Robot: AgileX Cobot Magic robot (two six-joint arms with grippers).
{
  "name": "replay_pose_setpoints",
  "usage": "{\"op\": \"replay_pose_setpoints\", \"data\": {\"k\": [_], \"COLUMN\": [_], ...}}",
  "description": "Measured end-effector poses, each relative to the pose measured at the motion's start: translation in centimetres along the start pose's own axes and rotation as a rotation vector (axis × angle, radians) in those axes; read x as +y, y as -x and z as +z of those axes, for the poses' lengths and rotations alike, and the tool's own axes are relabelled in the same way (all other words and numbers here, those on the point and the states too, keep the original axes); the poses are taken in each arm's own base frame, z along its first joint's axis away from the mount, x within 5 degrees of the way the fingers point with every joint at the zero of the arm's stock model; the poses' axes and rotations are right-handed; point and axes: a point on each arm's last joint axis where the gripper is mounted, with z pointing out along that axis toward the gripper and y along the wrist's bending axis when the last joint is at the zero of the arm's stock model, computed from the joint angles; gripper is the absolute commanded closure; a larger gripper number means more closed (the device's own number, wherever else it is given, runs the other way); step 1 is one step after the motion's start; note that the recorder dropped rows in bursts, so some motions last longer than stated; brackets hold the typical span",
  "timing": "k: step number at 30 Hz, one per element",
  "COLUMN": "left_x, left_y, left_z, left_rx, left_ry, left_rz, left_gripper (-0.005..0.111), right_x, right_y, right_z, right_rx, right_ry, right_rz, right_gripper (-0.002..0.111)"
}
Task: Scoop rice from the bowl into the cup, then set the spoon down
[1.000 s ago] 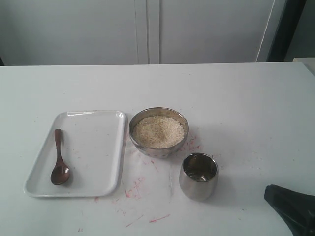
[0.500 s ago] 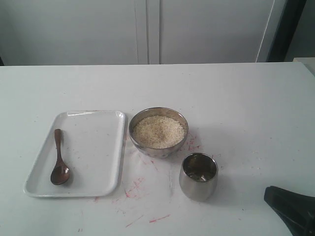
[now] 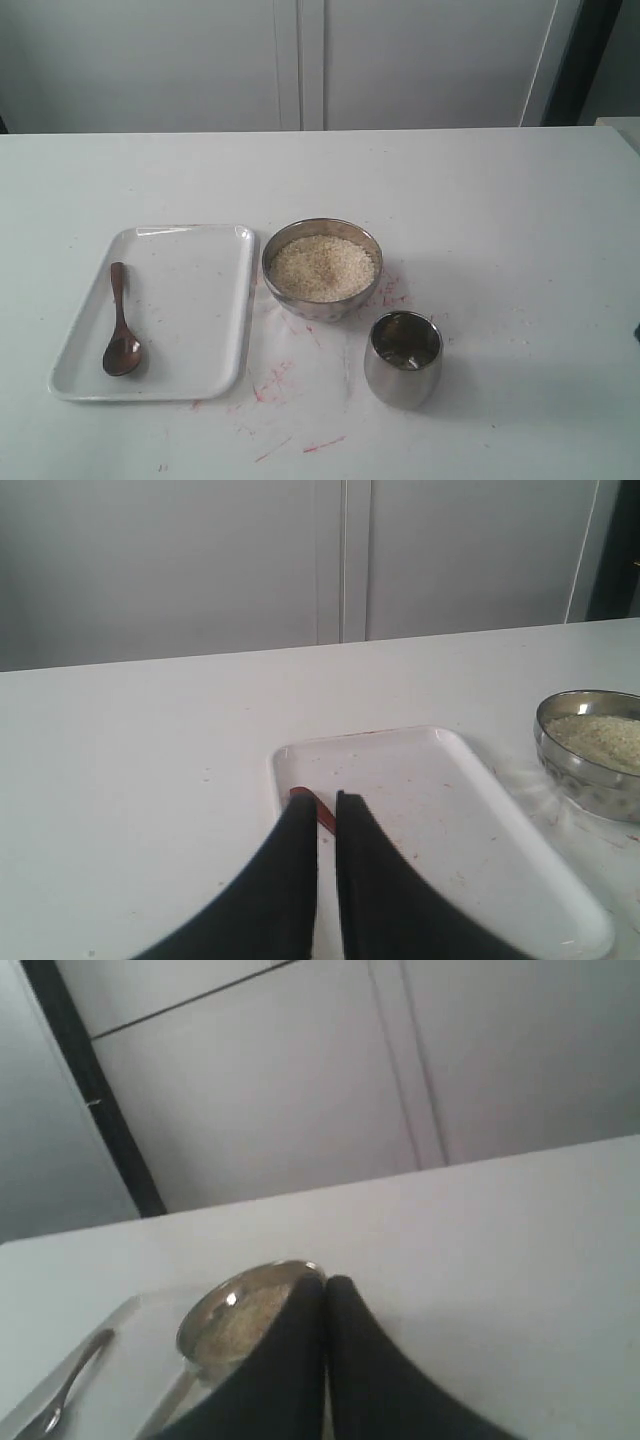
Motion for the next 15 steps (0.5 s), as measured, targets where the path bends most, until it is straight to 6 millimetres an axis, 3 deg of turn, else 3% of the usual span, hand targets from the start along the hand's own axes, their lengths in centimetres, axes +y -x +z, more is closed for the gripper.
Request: {"op": "replay_pose_setpoints", "data": {"k": [15], "left_x": [0.0], "left_y": [0.0], "left_z": [0.0], "left_rx": [0.000], "left_ry": [0.000], "left_rz": [0.000], "left_gripper": [0.092], "right_x": [-2.2], "right_y": [1.0], "right_z": [-1.0], "right_rx": [-0.172], "right_ry": [-0.399], "right_rz": [-0.022], "right_gripper": [0.108]}}
